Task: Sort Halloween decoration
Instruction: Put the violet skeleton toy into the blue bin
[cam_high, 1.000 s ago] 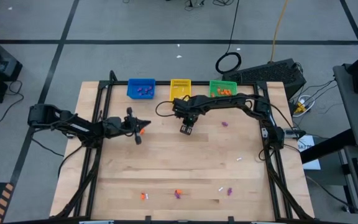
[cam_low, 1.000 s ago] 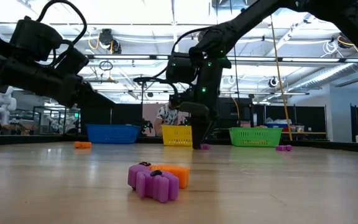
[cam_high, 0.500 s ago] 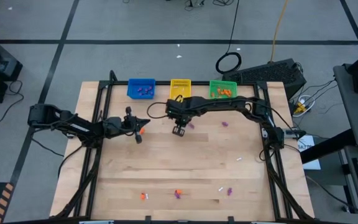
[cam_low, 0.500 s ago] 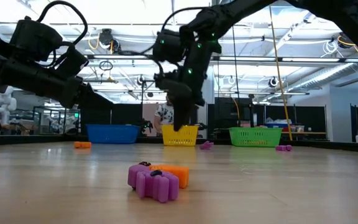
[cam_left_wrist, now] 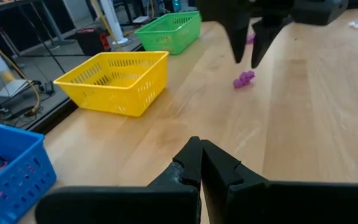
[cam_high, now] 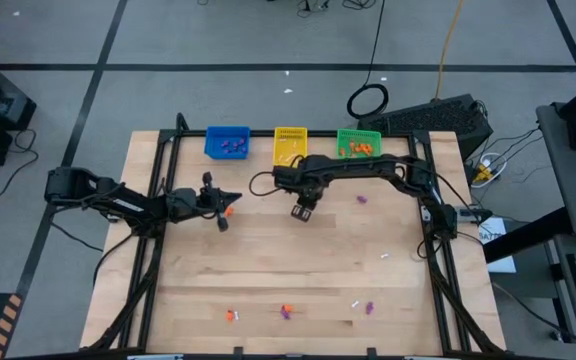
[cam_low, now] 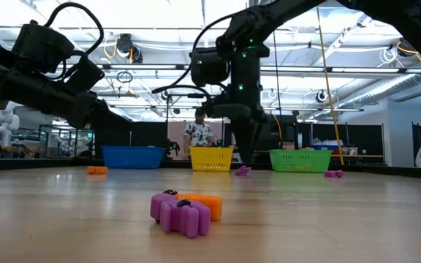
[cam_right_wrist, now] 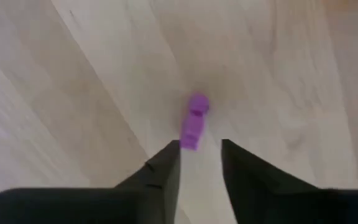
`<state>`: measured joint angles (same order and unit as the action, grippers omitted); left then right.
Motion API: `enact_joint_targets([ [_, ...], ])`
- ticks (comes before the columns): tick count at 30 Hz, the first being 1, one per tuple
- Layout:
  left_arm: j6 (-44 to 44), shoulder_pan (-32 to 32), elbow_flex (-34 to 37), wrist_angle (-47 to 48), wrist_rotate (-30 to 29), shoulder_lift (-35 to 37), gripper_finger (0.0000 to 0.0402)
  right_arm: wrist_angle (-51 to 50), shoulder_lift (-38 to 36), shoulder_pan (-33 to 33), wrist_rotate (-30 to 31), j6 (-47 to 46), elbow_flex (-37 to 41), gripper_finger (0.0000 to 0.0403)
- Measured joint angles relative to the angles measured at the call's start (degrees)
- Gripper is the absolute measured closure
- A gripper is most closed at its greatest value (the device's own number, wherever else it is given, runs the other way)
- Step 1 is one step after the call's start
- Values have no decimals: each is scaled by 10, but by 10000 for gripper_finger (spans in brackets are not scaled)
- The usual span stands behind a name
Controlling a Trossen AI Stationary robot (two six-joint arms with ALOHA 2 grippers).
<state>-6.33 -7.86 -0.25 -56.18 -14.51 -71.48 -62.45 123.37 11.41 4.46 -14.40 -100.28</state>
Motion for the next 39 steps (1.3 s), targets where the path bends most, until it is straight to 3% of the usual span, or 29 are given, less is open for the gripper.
enact_joint_targets([
  [4,0,0,0,0,8,0,394,51,0,11,-19,-1,30,264],
  [9,0,0,0,0,8,0,394,81,0,23,-43,-1,67,267],
  [13,0,0,0,0,8,0,394,103,-2,24,-45,3,75,298],
  [19,0,0,1,1,8,0,394,129,-1,14,-45,19,74,385],
  [22,0,0,1,2,8,0,394,147,-1,4,-41,21,74,384],
  [29,0,0,1,-8,8,0,394,372,-7,-21,-46,4,72,390],
  [34,0,1,1,-9,12,0,394,546,-5,-1,60,0,72,390],
  [39,0,1,1,-12,12,0,394,582,-5,43,64,-10,37,390],
])
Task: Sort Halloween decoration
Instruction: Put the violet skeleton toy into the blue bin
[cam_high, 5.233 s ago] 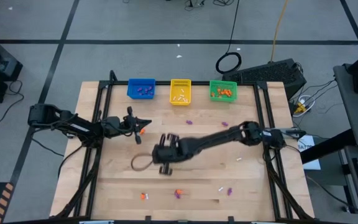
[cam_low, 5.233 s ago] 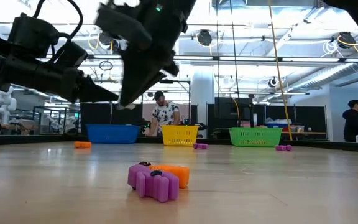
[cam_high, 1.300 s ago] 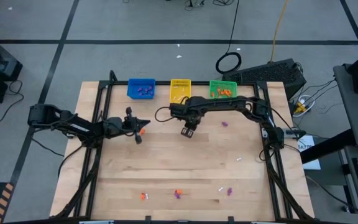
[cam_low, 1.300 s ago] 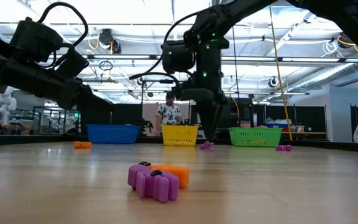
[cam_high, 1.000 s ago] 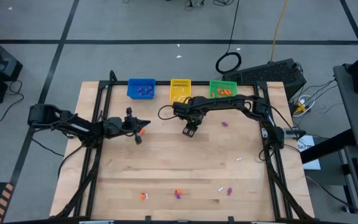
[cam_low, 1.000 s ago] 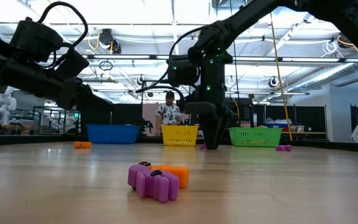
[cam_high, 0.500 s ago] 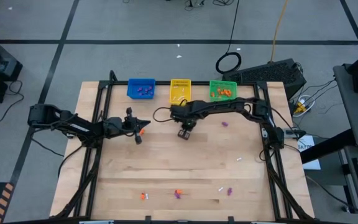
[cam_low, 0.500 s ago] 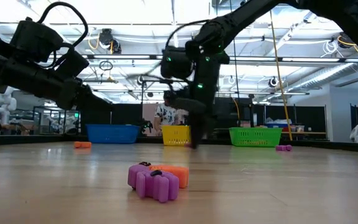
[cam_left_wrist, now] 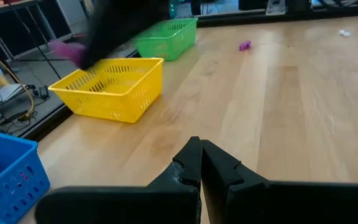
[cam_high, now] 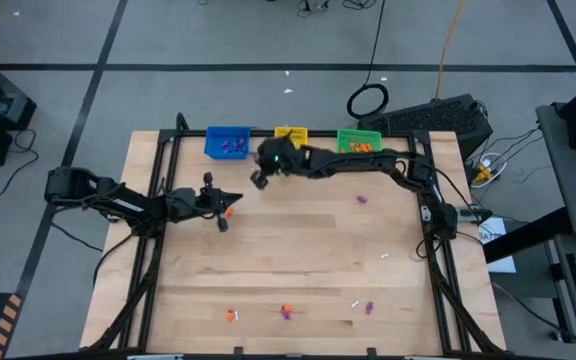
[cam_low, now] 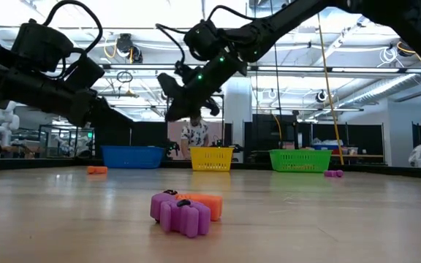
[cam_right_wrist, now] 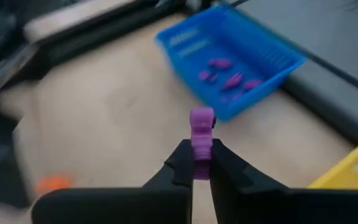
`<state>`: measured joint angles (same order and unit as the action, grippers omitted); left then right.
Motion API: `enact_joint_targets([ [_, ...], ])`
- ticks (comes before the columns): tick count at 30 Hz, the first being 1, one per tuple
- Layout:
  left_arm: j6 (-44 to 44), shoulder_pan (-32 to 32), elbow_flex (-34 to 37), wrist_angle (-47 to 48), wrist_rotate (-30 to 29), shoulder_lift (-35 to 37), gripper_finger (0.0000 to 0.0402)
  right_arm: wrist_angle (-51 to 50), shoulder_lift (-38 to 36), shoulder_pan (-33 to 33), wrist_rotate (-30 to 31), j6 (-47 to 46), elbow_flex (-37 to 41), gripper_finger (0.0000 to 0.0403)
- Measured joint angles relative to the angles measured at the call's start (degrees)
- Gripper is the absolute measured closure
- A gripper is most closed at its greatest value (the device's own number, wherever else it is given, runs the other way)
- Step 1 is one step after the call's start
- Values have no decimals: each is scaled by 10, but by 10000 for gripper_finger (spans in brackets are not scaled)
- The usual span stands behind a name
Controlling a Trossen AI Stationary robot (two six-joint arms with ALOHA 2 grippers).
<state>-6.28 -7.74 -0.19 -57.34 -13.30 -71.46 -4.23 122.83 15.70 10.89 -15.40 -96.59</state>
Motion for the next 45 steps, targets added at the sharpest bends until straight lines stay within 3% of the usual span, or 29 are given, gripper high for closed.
enact_joint_targets([
  [6,0,0,0,-9,11,0,394,-3,1,44,-4,6,-48,390],
  [15,0,0,-2,-9,11,0,394,-5,12,57,-36,34,-114,390],
  [28,0,0,-5,-1,13,0,394,-135,164,65,-50,56,-327,390],
  [36,0,0,-6,0,15,0,394,-138,224,68,-82,17,-362,390],
  [45,0,0,-7,0,15,0,394,-136,237,68,-83,10,-362,388],
])
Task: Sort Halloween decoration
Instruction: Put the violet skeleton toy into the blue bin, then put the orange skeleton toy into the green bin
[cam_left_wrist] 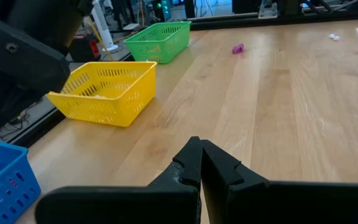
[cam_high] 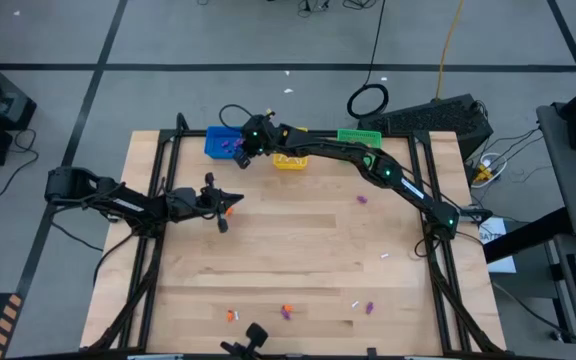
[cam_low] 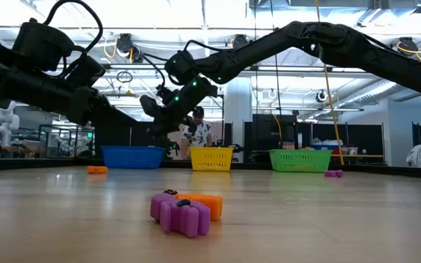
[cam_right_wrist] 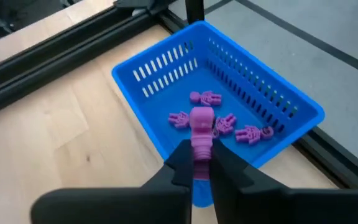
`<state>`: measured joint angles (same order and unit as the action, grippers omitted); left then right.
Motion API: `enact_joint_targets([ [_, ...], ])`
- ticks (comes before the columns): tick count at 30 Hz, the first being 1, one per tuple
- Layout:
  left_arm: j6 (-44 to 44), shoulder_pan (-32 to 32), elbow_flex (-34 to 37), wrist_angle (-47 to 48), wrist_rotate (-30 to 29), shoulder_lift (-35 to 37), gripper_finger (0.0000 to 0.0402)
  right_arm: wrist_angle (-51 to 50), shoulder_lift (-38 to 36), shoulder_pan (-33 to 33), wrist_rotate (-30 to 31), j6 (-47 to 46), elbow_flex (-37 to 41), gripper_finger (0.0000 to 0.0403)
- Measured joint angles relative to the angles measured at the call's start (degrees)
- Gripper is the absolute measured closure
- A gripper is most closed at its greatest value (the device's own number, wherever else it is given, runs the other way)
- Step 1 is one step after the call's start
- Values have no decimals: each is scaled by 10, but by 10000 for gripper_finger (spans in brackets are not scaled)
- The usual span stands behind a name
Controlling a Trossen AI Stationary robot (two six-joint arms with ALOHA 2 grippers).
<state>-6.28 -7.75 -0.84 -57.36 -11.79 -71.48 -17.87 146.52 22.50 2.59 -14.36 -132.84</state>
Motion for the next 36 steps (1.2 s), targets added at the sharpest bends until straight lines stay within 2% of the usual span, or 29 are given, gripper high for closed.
enact_joint_targets([
  [4,0,0,0,0,0,0,394,0,6,0,-24,-16,0,381],
  [13,0,0,0,0,0,0,394,-1,15,-2,-26,-23,0,366],
  [23,14,0,0,1,0,0,394,-4,9,-2,3,-11,0,240],
  [27,12,0,0,3,0,0,394,-11,-16,-2,5,12,0,224],
  [31,12,0,0,10,0,0,394,-26,-51,-7,24,46,0,262],
  [33,13,0,0,11,-5,0,394,-36,-64,-14,51,79,0,303],
  [36,15,1,-1,17,-5,0,394,-39,-75,-26,55,106,0,376],
])
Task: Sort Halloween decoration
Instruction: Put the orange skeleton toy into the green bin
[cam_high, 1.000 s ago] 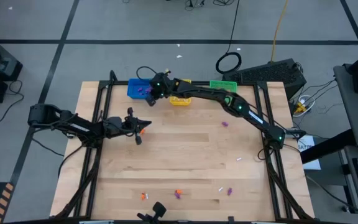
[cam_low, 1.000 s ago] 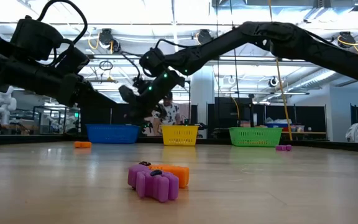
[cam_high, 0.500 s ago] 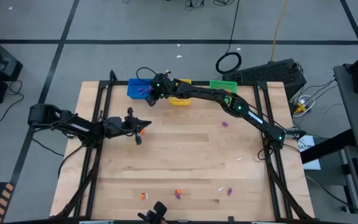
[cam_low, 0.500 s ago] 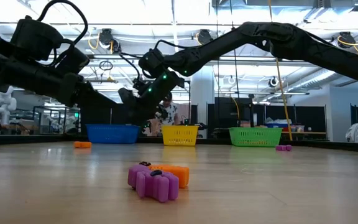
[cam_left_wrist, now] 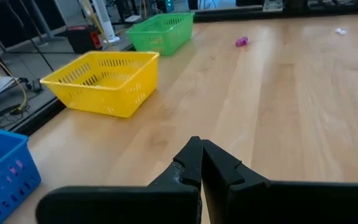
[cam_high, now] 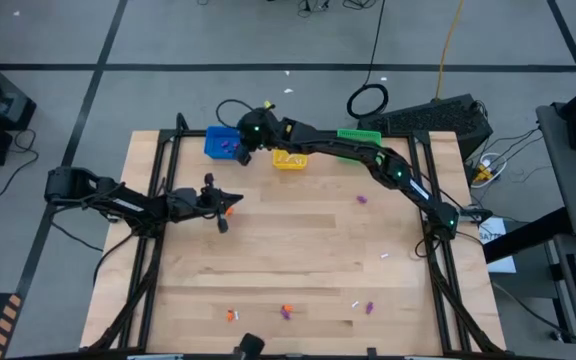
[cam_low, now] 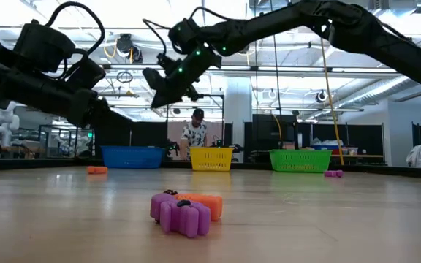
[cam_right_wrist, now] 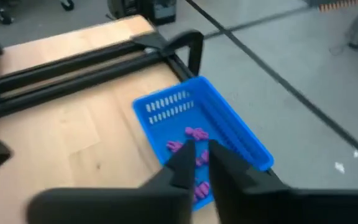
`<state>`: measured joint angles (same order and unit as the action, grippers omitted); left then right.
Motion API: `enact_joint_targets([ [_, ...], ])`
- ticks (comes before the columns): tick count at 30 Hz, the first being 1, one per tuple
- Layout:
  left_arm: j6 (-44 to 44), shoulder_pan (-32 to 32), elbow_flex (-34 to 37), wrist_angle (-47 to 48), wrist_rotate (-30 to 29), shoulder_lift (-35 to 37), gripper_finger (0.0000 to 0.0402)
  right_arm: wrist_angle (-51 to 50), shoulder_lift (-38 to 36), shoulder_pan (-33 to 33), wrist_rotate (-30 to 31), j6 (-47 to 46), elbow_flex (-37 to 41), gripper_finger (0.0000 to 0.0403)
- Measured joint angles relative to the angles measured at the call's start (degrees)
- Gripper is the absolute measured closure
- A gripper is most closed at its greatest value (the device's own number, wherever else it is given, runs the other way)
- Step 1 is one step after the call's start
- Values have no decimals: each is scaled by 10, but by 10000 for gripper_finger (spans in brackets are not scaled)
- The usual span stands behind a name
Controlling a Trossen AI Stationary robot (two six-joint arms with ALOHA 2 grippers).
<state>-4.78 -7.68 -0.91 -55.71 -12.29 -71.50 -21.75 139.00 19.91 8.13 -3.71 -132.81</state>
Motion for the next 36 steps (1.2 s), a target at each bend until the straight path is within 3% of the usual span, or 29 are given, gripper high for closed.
enact_joint_targets([
  [5,14,9,-15,69,0,0,394,30,3,-26,8,17,8,395],
  [17,26,64,-90,259,-2,0,394,232,-15,-55,13,11,153,402],
  [20,30,72,-105,300,-7,0,394,320,-58,-58,24,1,242,403],
  [25,64,82,-135,376,-34,0,394,466,-179,-57,26,-22,463,403],
  [29,112,82,-186,508,-40,0,394,515,-273,-60,26,-31,622,403],
  [36,142,77,-308,737,-27,0,394,602,-371,-75,27,-48,779,403],
])
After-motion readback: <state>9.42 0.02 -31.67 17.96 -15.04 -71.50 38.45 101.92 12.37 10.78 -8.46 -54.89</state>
